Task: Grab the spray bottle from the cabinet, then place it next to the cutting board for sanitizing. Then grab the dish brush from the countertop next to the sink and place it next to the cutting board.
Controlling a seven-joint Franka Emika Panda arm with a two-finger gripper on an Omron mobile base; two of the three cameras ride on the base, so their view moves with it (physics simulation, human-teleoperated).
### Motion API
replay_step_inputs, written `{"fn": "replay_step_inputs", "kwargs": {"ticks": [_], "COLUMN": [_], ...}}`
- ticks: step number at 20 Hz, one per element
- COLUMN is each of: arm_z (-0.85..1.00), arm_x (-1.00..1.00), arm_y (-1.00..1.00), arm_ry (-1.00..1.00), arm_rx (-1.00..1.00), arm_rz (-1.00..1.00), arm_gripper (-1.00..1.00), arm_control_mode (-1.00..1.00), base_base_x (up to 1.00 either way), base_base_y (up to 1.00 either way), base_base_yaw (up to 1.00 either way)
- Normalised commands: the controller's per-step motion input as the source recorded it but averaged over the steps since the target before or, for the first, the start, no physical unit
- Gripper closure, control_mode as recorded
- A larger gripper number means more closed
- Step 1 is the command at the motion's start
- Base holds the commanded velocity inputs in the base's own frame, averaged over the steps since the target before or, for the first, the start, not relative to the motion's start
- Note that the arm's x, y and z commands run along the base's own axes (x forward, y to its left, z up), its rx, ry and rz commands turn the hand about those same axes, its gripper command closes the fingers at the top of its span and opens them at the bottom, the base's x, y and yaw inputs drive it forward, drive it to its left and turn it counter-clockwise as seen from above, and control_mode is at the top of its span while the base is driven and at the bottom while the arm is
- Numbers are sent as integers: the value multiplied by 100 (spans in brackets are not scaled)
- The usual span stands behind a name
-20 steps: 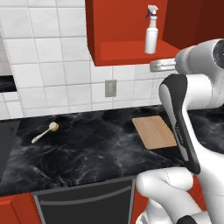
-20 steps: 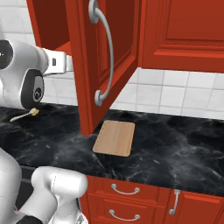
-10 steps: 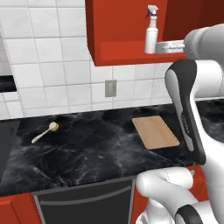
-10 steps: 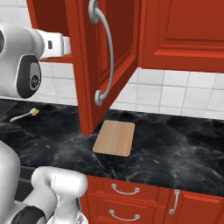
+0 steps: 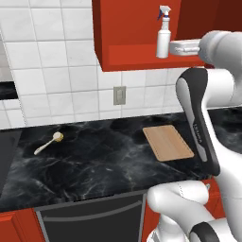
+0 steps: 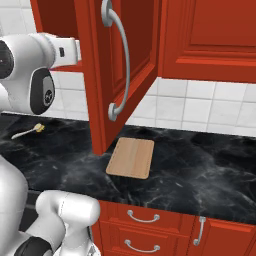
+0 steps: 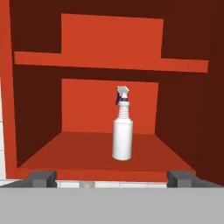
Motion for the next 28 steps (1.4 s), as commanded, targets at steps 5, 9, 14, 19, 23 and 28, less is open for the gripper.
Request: {"fn": "replay_step_inputs", "kwargs": {"ticks": [5, 9, 14, 19, 23, 28], "arm_z": [5, 0, 0, 0, 0, 0], "arm_x": [47, 54, 50, 47, 50, 40], "arm_y": [-17, -15, -13, -5, -1, 0], "arm_ry": [0, 0, 0, 0, 0, 0], "arm_rx": [0, 0, 0, 0, 0, 0], "arm_rz": [0, 0, 0, 0, 0, 0], "arm_gripper": [-100, -100, -100, -100, -100, -100], "arm_control_mode": [-100, -100, -100, -100, -100, -100], "base_base_x": [0, 0, 0, 0, 0, 0], "base_base_y": [0, 0, 0, 0, 0, 0], "base_base_yaw": [0, 0, 0, 0, 0, 0]}}
